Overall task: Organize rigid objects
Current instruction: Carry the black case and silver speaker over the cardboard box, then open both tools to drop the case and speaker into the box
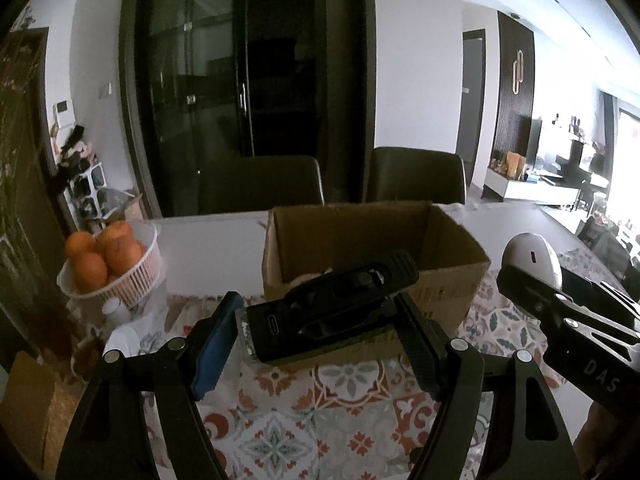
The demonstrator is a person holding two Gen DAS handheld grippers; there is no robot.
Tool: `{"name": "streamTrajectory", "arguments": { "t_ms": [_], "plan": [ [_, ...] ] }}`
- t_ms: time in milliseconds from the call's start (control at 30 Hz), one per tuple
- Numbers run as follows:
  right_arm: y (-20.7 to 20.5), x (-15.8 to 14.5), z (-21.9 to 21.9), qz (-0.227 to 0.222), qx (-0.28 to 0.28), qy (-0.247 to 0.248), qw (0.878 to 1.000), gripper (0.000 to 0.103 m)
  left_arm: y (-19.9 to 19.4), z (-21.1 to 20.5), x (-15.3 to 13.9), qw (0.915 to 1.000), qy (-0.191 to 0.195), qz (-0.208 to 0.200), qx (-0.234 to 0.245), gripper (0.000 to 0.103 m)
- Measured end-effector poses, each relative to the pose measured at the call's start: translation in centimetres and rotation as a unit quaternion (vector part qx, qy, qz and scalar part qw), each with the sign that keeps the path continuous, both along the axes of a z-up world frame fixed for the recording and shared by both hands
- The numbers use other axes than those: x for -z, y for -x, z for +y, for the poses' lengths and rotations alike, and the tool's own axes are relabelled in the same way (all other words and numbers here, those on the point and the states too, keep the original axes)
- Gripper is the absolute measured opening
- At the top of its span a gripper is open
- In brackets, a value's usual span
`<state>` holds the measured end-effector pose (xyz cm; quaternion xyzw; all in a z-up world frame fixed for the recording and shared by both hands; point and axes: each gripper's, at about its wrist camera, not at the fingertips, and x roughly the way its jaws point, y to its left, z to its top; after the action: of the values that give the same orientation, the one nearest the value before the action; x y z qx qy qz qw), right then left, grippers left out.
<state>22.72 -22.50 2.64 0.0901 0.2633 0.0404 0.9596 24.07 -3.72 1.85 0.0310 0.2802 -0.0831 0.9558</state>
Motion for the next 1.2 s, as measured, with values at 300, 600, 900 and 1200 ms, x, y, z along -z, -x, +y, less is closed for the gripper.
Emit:
{"name": "streamTrajectory", "arguments": {
  "t_ms": [300, 600, 900, 1200],
  "plan": [
    [-2.1, -2.1, -0.1, -0.018, -0.005, 0.011, 1.000, 0.058, -2.5, -0.4, -1.7, 0.9999, -0.003, -0.009, 0.010, 0.076],
    [-4.3, -3.6, 0.1, -0.032, -0.014, 0.022, 0.999, 0.058, -5.0, -0.9, -2.9, 0.9994, -0.019, -0.021, 0.019, 0.076],
    [-7.0, -3.9, 0.3, -0.029, -0.029, 0.040, 0.998, 0.058, -8.2, -1.0, -2.6, 0.9995, -0.021, -0.002, 0.024, 0.076],
    [-10.2, -2.8, 0.4, 0.000, -0.040, 0.047, 0.998, 0.058, -11.3, -1.2, -1.3, 0.9991, -0.022, 0.031, 0.021, 0.076]
  ]
}}
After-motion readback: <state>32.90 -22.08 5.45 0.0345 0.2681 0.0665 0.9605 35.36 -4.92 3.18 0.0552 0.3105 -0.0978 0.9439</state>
